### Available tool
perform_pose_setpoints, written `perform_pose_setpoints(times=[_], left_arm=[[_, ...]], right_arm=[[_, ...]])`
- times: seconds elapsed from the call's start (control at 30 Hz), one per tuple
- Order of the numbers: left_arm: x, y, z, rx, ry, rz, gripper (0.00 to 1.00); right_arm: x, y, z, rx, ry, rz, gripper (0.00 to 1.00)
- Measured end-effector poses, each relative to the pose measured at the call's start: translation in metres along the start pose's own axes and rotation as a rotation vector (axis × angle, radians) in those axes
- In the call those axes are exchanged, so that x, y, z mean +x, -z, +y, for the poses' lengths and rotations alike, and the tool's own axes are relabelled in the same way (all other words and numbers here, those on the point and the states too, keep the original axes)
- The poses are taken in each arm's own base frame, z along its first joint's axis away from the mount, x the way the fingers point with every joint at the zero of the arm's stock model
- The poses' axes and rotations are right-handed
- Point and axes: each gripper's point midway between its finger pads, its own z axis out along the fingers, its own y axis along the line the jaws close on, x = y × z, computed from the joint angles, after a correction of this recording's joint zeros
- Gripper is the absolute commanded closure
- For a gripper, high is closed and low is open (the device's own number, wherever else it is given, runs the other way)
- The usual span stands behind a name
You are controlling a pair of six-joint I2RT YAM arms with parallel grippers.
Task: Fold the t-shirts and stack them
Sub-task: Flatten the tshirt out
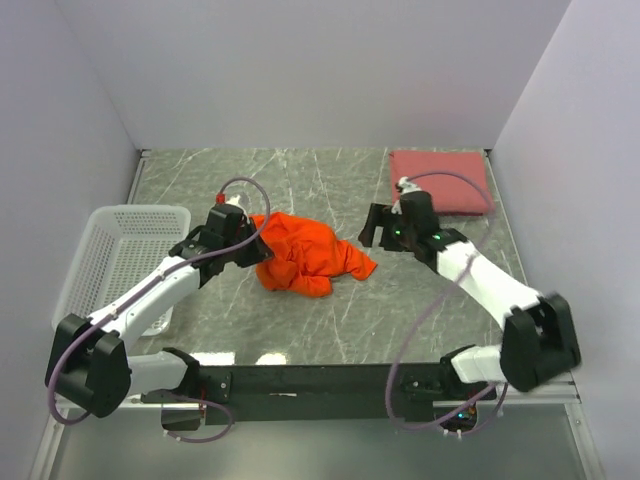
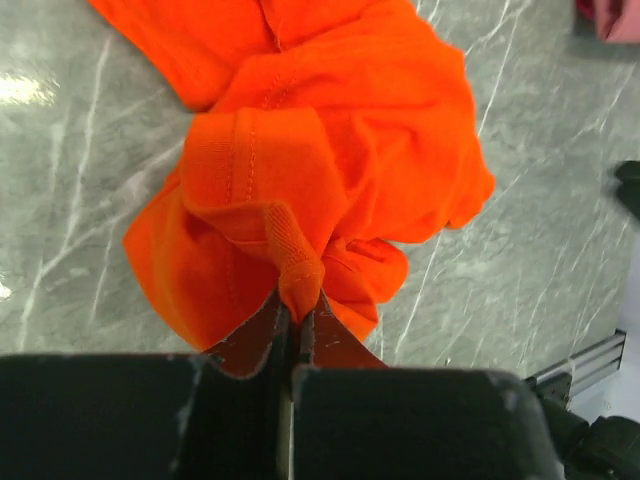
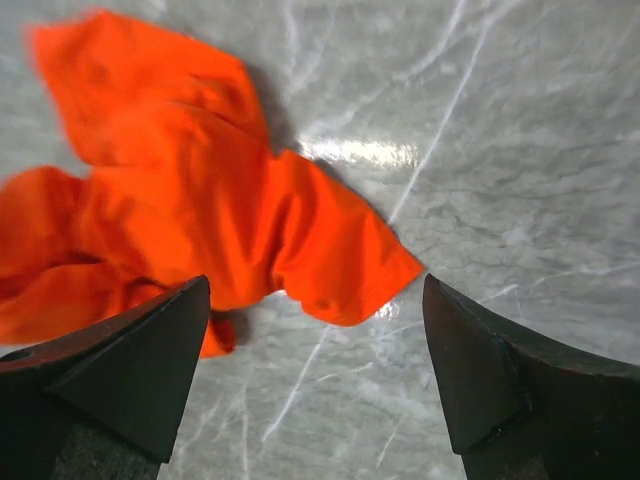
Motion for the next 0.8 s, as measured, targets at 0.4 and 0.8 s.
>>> perform_pose_setpoints(times=[0.4,0.8], left_arm=[[-0.012,0.015,0.008,-0.043,0.027,-0.094,0.99],[-0.021,0.029,0.022,-0.121,0.033,-0.161,0.99]], right_arm=[[0.078,-0.089,-0.021,0.250,0.086,0.324,0.40],[0.084,-0.077,-0.008,0.247,0.080,0.305,1.00]])
